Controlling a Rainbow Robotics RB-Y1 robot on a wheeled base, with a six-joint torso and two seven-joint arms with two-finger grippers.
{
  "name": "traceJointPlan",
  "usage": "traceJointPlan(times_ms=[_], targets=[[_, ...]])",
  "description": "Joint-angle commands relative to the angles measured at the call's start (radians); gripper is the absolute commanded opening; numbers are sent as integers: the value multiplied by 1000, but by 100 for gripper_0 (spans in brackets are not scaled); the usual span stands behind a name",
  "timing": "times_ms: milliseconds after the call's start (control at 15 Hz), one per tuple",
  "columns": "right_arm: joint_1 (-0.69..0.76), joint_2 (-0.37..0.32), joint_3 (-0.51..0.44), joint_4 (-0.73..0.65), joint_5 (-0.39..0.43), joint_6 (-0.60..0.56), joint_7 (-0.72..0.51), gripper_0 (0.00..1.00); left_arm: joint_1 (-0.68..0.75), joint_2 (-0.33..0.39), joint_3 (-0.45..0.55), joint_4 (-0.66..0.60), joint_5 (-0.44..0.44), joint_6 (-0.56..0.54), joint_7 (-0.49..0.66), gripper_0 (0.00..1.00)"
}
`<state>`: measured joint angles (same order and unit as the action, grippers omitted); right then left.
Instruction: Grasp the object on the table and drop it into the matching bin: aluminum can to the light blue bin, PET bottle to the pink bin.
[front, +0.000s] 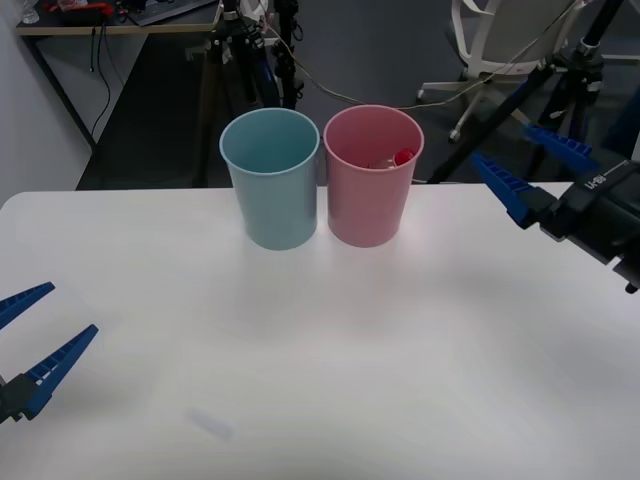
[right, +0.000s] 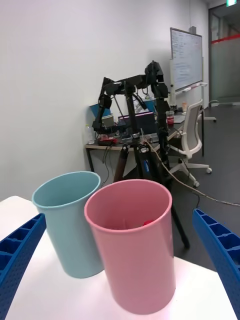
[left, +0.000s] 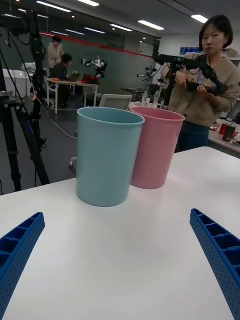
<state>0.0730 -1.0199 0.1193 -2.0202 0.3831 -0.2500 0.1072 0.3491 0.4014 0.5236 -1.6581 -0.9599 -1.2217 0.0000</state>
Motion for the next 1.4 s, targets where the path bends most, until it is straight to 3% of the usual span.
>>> traceJointPlan(times_ms=[67,333,600,1000,1400], targets=[[90,92,-75,0,165,-112,-101,100,0,0,0,0,0,0,0,100],[223,251,-194,-5,392,-281,-221,100,0,0,0,0,0,0,0,100],[315,405,-280,-11,556,-388,-268,100,0,0,0,0,0,0,0,100],[369,538,-325,-15,665,-433,-277,100,0,0,0,0,0,0,0,100],[406,566,-328,-35,675,-460,-279,100,0,0,0,0,0,0,0,100]])
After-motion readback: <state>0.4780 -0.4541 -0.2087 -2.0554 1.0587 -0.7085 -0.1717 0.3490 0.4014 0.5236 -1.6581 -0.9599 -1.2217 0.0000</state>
